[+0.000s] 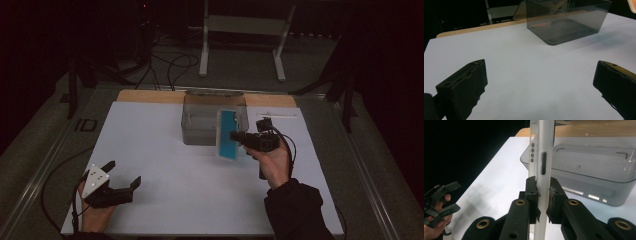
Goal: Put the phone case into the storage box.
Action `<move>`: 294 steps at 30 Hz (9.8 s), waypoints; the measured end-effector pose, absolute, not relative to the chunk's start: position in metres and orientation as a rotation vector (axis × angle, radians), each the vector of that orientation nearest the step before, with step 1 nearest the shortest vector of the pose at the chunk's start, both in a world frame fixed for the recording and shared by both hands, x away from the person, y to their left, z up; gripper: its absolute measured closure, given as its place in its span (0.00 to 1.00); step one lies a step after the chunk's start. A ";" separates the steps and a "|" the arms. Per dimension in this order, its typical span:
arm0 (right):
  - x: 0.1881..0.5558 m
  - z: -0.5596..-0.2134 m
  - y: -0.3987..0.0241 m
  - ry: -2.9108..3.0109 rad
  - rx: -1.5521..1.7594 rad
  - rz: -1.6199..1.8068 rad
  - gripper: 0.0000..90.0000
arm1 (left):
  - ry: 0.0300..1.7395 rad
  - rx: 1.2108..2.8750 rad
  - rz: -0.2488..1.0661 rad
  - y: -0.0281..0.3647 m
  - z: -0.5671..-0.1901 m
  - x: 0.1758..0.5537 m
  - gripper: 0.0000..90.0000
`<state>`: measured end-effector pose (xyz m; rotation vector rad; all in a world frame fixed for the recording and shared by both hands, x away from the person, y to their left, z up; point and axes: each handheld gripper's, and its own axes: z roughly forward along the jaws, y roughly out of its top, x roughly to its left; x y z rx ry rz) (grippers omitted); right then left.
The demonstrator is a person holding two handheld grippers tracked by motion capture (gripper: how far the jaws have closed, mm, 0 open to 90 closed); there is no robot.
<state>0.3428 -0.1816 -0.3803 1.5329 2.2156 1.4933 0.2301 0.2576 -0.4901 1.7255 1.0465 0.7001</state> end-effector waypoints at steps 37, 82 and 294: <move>0.395 -0.347 -0.183 2.256 1.578 1.345 0.90 | 1.096 1.720 0.717 0.259 -0.501 0.234 0.00; 0.447 -0.329 -0.180 2.194 1.707 1.185 0.90 | 1.090 1.708 0.729 0.259 -0.501 0.234 0.00; 0.514 -0.425 -0.167 2.175 1.981 0.573 0.89 | 1.084 1.699 0.734 0.260 -0.500 0.233 0.00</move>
